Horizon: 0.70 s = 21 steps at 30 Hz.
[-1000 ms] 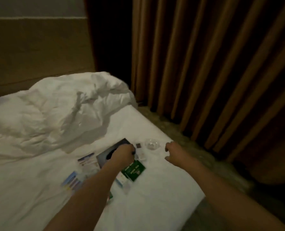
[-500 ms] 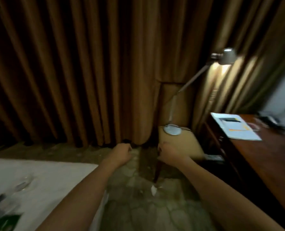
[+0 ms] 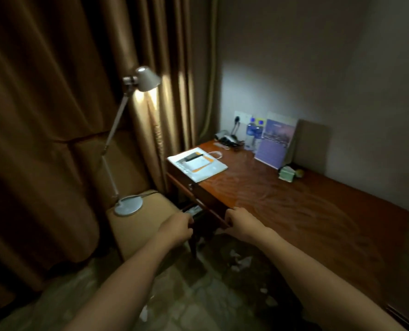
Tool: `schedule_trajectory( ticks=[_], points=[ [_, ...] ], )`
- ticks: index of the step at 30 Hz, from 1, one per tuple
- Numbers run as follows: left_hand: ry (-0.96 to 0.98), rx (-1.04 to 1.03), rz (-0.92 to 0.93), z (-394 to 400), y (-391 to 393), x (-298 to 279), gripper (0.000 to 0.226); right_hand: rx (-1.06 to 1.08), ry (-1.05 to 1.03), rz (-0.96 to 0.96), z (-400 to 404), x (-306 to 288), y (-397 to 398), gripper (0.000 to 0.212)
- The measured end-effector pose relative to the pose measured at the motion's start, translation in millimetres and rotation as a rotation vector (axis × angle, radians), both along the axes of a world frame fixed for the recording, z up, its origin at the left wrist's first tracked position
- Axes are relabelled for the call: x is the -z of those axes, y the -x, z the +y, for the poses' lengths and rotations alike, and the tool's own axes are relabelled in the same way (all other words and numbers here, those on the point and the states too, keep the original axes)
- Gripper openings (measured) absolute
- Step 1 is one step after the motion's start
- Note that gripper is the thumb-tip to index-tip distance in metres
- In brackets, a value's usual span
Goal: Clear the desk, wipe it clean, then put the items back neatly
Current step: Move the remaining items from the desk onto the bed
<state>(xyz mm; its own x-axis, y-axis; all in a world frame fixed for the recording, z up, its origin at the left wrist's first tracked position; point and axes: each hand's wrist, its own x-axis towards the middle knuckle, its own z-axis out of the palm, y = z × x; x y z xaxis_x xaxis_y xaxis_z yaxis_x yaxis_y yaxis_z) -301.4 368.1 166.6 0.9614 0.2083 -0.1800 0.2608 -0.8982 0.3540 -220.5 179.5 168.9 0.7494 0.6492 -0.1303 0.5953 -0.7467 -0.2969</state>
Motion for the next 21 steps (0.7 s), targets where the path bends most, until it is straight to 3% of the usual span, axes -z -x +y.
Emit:
schedule_trajectory(
  ticks=[7,13,21],
  points=[
    [-0.063,0.238,-0.008,-10.9,-150.5,13.3,0.026,0.209,0.052,0.049,-24.2,24.1,-105.4,0.035],
    [-0.1,0.336,0.044,-11.1,-279.0,18.0,0.032,0.445,-0.048,0.103,-55.5,31.4,-184.3,0.032],
    [-0.083,0.572,0.099,-92.6,-392.9,52.2,0.031,0.693,-0.05,0.17,-124.3,60.6,-264.3,0.034]
  ],
)
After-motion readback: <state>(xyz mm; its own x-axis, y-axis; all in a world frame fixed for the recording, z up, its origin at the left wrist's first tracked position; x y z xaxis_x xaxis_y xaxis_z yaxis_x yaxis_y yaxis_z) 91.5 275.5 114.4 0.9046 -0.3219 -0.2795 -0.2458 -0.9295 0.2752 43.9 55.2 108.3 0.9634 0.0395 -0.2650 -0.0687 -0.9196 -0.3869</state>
